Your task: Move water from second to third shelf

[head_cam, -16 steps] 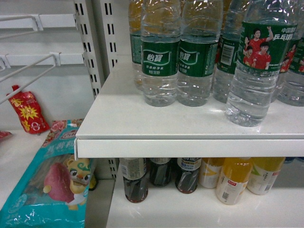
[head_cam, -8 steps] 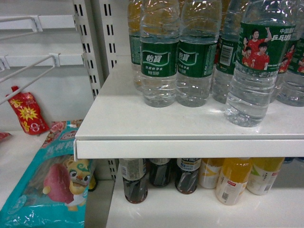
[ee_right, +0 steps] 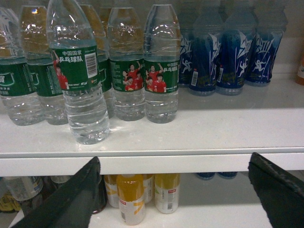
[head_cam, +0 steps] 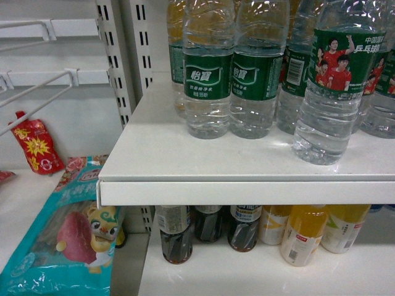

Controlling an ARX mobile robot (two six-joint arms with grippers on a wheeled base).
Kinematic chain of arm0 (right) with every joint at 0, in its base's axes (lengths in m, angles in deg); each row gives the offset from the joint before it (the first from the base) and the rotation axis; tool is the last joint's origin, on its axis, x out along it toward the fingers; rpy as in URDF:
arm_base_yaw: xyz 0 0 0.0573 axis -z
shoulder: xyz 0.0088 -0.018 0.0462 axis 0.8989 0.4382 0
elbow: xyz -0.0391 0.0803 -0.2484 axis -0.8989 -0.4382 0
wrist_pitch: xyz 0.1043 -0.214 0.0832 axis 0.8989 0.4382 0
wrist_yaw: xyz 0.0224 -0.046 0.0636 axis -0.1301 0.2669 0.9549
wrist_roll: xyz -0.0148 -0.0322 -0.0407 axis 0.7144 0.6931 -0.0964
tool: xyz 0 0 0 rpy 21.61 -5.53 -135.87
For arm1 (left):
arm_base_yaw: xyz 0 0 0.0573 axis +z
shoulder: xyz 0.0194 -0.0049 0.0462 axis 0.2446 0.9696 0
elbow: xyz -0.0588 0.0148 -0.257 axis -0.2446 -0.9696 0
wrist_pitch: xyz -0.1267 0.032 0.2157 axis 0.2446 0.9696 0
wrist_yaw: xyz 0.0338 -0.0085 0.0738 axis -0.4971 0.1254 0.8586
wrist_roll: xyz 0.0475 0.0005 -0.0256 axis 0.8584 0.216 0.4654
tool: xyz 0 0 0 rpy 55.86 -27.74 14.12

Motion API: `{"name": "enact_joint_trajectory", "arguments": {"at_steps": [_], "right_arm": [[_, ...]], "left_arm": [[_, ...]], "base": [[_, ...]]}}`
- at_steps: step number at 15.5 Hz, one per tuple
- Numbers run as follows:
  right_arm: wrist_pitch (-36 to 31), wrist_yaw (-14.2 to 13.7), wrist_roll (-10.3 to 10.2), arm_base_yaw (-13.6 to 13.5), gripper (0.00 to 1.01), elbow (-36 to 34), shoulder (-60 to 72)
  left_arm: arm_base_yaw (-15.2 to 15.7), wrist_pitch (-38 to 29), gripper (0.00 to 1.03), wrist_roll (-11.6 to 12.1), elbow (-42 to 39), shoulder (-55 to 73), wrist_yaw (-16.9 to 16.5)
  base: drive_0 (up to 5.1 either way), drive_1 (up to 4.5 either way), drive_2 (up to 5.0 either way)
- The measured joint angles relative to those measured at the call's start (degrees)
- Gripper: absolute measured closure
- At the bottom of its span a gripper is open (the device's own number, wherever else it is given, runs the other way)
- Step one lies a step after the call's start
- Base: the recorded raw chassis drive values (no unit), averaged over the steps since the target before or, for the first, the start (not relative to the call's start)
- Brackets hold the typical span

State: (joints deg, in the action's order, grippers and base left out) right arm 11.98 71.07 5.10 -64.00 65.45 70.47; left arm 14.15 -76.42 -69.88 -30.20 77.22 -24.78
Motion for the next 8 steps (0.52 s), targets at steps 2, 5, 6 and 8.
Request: {"name": "enact_joint_trajectory", "arguments": {"at_steps": [2, 5, 6, 8], "right_arm": [[0.0, 0.0, 0.0, 0.0, 0.03, 0.0, 0.0], [0.0, 0.0, 0.0, 0.0, 0.03, 0.0, 0.0], [-0.1, 0.0, 0.0, 0.0, 0.03, 0.0, 0.0], [0.0, 0.0, 0.0, 0.0, 0.03, 0.0, 0.0]], "left_arm": [[0.0, 0.0, 0.05, 0.0, 0.0, 0.0, 0.0], [0.0, -0.1, 0.05, 0.0, 0.0, 0.0, 0.0], [0.0, 0.0, 0.05, 0.0, 0.0, 0.0, 0.0], [0.0, 0.0, 0.05, 0.0, 0.0, 0.0, 0.0]], "base": [[0.0, 0.00, 0.0], [0.0, 0.00, 0.0], [0.0, 0.00, 0.0], [0.0, 0.00, 0.0]]}}
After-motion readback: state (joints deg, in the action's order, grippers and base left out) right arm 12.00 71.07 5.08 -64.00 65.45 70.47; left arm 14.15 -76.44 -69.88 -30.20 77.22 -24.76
